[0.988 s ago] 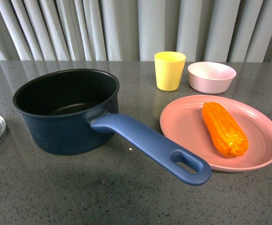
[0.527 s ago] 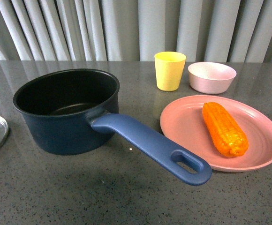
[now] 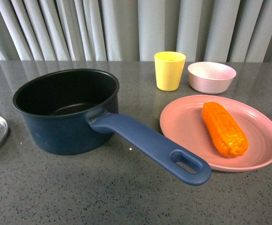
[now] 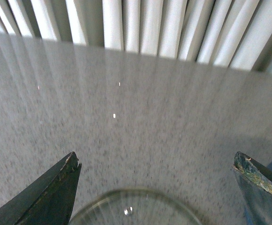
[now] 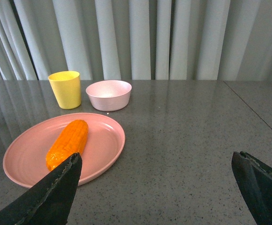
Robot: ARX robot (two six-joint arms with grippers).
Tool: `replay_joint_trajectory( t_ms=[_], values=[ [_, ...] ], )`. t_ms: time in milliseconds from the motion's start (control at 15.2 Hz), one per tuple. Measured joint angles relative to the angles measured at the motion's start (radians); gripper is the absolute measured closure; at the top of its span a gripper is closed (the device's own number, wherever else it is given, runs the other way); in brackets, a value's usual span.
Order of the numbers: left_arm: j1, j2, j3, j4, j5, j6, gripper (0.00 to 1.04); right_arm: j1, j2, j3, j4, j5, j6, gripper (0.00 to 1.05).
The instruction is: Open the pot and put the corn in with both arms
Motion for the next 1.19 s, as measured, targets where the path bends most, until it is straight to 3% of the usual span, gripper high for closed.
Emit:
replay_joint_trajectory(
  t_ms=[264,329,461,791,1054,1120,1186],
  values=[
    [0.049,-0.203,-0.031,-0.036,0.039,-0.015,0.07,0.000,0.000,0.000,0.000,0.000,0.000,0.06],
    [0.057,-0.246,-0.087,0.055,0.103,0.000,0.16,0.000,0.000,0.000,0.000,0.000,0.000,0.06],
    [0.025,-0.453,-0.268,0.001,0.126,0.014,0.41,0.000,0.000,0.000,0.000,0.000,0.000,0.06],
    [-0.109,-0.684,-0.465,-0.014,-0.008,0.014,1.01,0.000,0.000,0.000,0.000,0.000,0.000,0.06],
    [-0.196,-0.856,-0.556,-0.087,-0.093,0.018,1.03,0.000,0.000,0.000,0.000,0.000,0.000,0.06],
    [-0.276,-0.898,-0.571,-0.113,-0.175,0.018,1.03,0.000,0.000,0.000,-0.001,0.000,0.000,0.06],
    [-0.296,-0.942,-0.584,-0.140,-0.174,0.021,1.03,0.000,0.000,0.000,0.001,0.000,0.000,0.06]
  ],
)
